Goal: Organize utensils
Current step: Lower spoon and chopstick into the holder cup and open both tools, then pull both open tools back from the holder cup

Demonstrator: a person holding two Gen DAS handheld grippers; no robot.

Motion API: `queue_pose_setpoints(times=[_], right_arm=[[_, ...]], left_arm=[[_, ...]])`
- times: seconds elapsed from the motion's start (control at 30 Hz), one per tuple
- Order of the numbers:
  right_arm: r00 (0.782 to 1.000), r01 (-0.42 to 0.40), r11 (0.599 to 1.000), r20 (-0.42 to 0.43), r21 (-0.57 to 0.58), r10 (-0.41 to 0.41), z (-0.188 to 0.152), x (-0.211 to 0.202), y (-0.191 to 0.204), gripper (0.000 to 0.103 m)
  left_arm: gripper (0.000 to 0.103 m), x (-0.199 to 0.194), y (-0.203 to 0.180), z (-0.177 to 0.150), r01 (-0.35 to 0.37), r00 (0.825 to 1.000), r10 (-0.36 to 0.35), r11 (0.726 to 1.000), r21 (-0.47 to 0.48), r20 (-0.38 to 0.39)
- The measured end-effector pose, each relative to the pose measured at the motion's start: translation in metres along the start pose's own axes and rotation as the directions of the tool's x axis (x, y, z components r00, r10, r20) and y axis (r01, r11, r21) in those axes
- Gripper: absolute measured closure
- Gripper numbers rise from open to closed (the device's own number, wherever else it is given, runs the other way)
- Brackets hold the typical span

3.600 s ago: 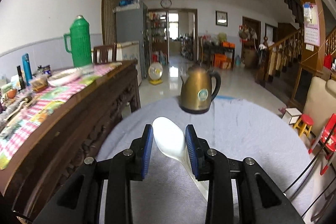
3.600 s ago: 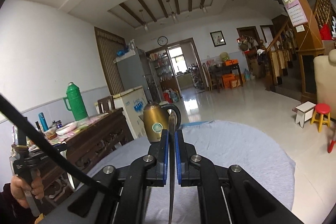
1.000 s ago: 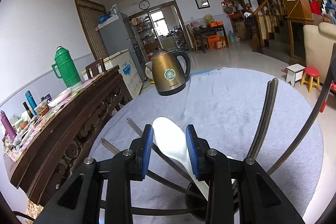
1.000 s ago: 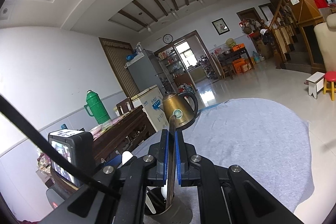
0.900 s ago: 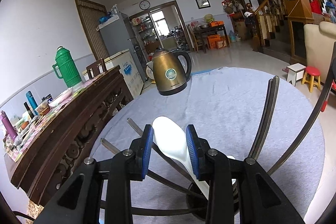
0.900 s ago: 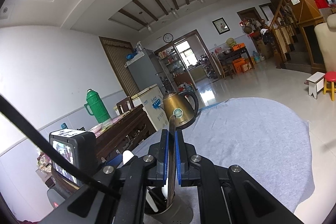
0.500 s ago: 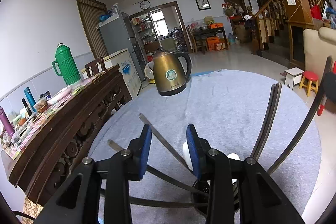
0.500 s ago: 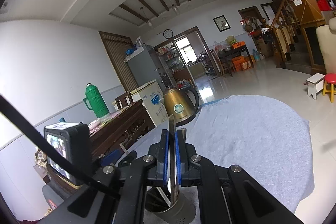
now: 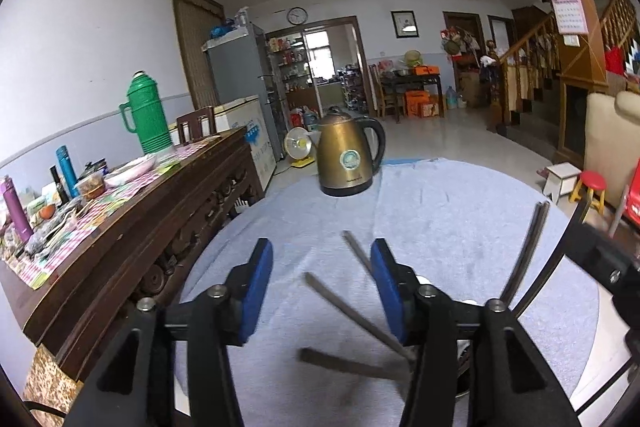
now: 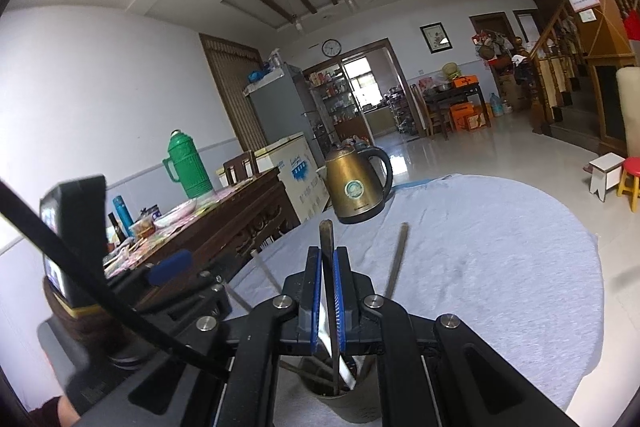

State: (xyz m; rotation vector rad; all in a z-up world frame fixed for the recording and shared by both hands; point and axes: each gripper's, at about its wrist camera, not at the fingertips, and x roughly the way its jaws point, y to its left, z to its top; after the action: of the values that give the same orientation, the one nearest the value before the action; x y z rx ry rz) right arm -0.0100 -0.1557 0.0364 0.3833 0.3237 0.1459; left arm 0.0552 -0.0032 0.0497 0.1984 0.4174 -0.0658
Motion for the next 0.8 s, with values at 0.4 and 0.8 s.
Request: queue_pose_setpoints(times=[0.4,0.8], right_arm=[[0.998,-0.010,0.997,-0.056,-0.073,0.005,-0.008,0.015,0.050,0.093],[0.997,0.070,0.994,-0.022,-0.079,-0.072,0.001,0.002,0.057,0.057]], left_arm=[[0.045,-0.003,0.065,-0.005,-0.033,0.999,0.033,0.993,-0.112,-0.004],[0.030,-0.006,0.101,-0.018,-0.017,0.999,0.011,0.987,-0.157,-0.040]])
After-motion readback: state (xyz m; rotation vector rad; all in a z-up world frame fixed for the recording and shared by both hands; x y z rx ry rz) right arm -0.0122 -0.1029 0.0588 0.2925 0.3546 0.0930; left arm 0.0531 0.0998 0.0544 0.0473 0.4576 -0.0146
